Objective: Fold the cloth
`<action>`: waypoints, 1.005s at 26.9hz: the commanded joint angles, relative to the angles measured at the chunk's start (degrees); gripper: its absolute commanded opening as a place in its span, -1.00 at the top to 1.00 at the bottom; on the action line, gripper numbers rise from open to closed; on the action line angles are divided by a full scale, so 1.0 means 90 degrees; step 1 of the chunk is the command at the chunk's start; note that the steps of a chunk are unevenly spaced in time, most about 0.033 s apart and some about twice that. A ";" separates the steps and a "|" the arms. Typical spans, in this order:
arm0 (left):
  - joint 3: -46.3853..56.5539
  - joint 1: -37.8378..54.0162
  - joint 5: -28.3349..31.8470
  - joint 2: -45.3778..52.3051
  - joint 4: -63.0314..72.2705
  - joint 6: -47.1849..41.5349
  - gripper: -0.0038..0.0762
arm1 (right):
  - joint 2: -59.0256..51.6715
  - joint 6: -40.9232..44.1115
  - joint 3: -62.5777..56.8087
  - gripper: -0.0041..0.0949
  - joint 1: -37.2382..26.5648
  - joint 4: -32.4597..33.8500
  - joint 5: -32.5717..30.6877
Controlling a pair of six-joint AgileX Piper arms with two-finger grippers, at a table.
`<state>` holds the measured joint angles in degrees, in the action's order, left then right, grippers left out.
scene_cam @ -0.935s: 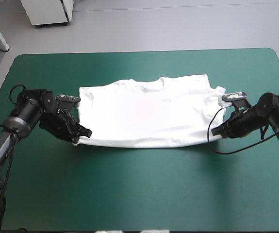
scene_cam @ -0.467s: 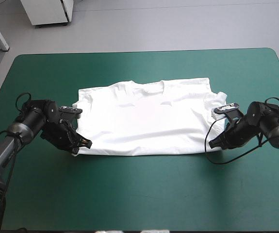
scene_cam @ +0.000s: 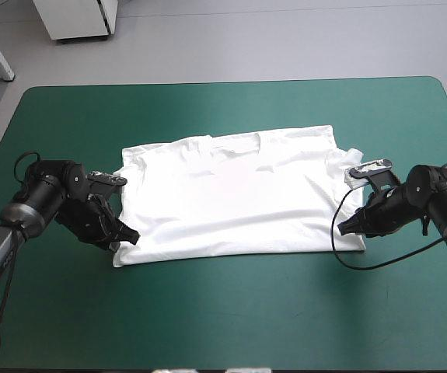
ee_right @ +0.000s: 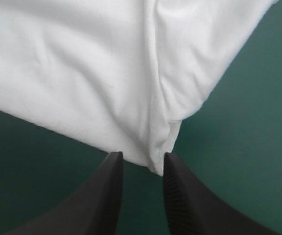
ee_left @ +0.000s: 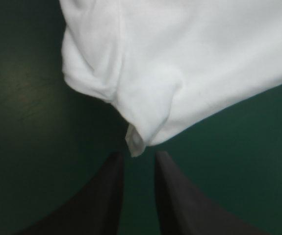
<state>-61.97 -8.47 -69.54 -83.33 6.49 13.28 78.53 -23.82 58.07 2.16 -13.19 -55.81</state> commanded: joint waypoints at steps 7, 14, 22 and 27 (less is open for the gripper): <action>-0.0840 -0.0023 0.0070 0.1029 0.0287 -0.0032 0.15 | -0.0530 0.1089 0.0824 0.10 -0.0001 0.1033 0.0482; -0.2193 -0.0023 0.0317 0.1199 0.0695 0.0091 0.14 | 0.0387 0.1486 0.2169 0.09 -0.0013 0.1636 0.0679; -0.2883 -0.0023 0.0162 0.1199 0.0695 0.0103 0.14 | 0.2148 0.1525 0.3362 0.10 -0.0265 0.1283 0.0344; -0.2883 -0.0023 0.0104 0.1199 0.0695 0.0120 0.14 | 0.2782 0.1351 0.3361 0.10 -0.0340 0.0738 0.0356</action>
<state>-86.04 -8.47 -70.73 -74.23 11.61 14.17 105.03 -10.56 86.19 -0.48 -4.20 -53.87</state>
